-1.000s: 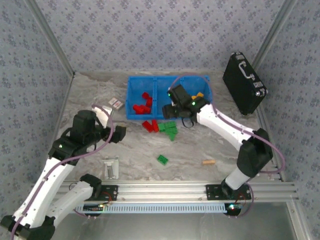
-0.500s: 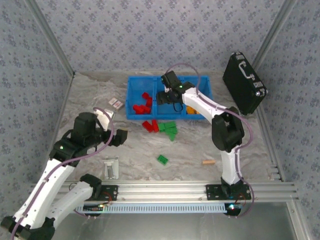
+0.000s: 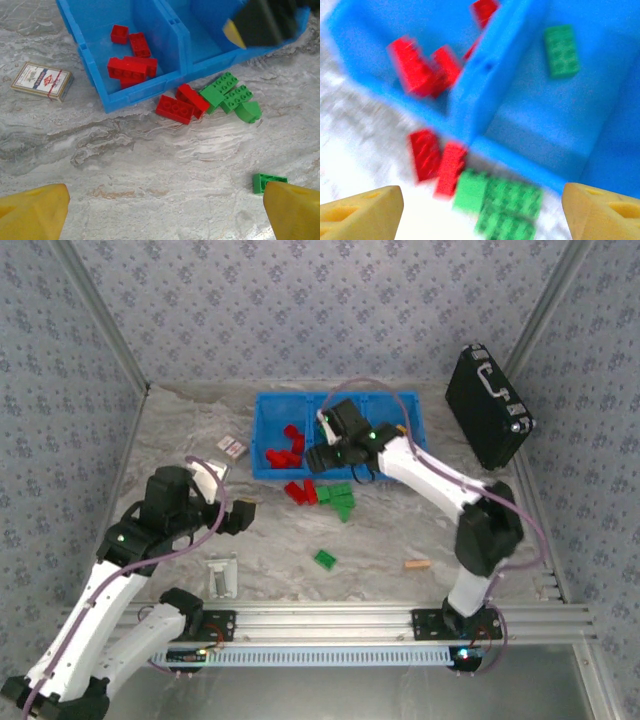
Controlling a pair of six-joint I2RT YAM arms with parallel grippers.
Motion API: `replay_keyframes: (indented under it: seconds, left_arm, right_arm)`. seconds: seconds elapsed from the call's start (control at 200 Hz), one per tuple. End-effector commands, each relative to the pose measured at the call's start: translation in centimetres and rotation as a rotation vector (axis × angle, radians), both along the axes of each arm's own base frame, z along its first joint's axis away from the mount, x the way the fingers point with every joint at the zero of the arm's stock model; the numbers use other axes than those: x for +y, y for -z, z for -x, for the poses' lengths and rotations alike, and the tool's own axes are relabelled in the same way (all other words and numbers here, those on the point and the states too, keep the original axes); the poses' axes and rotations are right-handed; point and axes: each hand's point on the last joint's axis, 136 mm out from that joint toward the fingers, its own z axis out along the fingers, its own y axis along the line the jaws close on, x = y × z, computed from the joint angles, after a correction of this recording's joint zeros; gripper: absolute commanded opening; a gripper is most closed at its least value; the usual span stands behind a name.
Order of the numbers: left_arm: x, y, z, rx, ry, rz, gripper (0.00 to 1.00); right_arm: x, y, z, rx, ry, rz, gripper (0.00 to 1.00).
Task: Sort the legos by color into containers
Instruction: Pick up the lego from the bottom-center of the table.
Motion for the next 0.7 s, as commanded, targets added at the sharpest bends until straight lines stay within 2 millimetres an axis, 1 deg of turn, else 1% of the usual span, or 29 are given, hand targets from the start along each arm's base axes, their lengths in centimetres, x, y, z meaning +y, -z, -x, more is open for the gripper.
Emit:
replay_keyframes:
  seconds: [0.0,0.03,0.04,0.05,0.105,0.165,0.275,0.335,0.375,0.495,0.625,0.7]
  left_arm:
    - [-0.3,-0.3,0.3,-0.02,0.028,0.021,0.99]
    - [-0.4,-0.4,0.3,-0.019,0.028,0.024,0.99]
    - [-0.4,-0.4,0.3,-0.02,0.026,0.025,0.99]
    - [-0.4,-0.4,0.3,-0.02,0.027,0.025,0.99]
    - [-0.5,-0.5,0.1,-0.023,0.024,0.032,0.99]
    - [-0.6,-0.6,0.0,-0.025,0.025,0.041,0.99]
    - [-1.0,-0.8,0.0,-0.024,0.038,0.052,0.99]
    - [-1.2,-0.9,0.1,-0.02,0.052,0.055,0.99]
    - [-1.2,-0.9,0.1,-0.016,0.056,0.055,0.99]
    - [-1.3,-1.0,0.3,-0.015,0.06,0.06,0.99]
    - [-1.1,-1.2,0.5,-0.023,0.055,0.066,0.99]
    - [-1.0,-1.3,0.5,-0.029,0.046,0.073,0.99]
  right_arm:
    - [-0.5,1.4,6.5,0.06,-0.123,0.003,0.83]
    - [-0.4,1.8,7.7,0.065,-0.129,-0.01,0.83]
    - [-0.7,2.7,8.4,0.082,-0.133,0.0,0.83]
    - [-0.8,3.2,9.0,0.09,-0.136,0.005,0.83]
    - [-1.1,4.9,11.4,0.109,-0.148,0.015,0.84]
    - [-0.9,6.6,13.7,0.131,-0.18,0.023,0.85]
    - [-0.4,9.3,16.5,0.156,-0.23,0.063,0.86]
    - [0.0,10.3,17.3,0.165,-0.252,0.096,0.86]
    - [0.2,11.0,17.4,0.169,-0.254,0.117,0.86]
    - [1.1,12.6,17.5,0.177,-0.269,0.16,0.86]
    - [1.5,15.3,17.8,0.209,-0.296,0.243,0.85]
    - [1.8,16.4,18.1,0.228,-0.313,0.268,0.83]
